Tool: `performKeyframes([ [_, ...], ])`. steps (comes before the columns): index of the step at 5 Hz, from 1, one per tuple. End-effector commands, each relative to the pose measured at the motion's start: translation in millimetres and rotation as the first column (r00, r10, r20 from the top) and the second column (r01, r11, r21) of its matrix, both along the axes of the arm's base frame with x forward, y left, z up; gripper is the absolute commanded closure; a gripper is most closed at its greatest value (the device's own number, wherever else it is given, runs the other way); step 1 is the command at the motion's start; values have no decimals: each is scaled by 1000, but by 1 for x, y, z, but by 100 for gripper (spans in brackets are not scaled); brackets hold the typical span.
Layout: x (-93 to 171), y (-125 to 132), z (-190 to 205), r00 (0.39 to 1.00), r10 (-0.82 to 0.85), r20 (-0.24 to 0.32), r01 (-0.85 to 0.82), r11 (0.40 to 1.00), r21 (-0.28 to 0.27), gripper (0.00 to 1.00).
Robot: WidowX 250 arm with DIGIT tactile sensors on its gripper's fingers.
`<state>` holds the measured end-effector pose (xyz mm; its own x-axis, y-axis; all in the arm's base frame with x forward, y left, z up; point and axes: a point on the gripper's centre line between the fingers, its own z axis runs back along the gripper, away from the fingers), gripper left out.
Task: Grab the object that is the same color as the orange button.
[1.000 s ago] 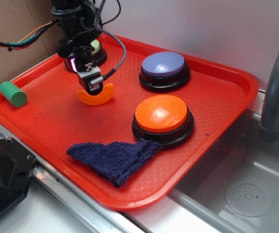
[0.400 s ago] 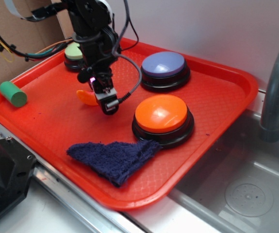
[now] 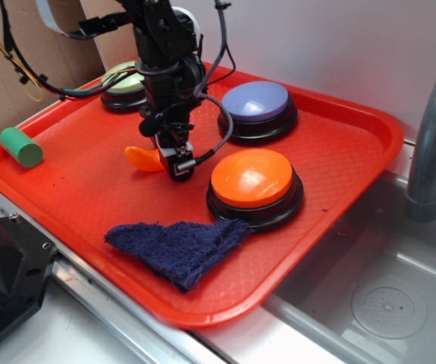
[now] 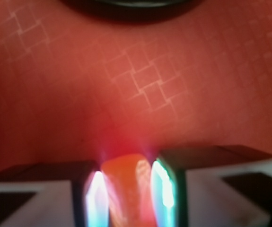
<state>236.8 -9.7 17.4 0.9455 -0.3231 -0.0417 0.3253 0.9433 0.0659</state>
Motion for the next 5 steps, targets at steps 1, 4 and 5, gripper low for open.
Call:
performKeyframes([
  [1, -26, 13, 85, 988, 150, 30, -148, 986, -79, 100],
  [4, -58, 60, 148, 933, 359, -4, -356, 926, -125, 100],
  [5, -43, 57, 145, 923, 382, -30, -384, 921, -65, 100],
])
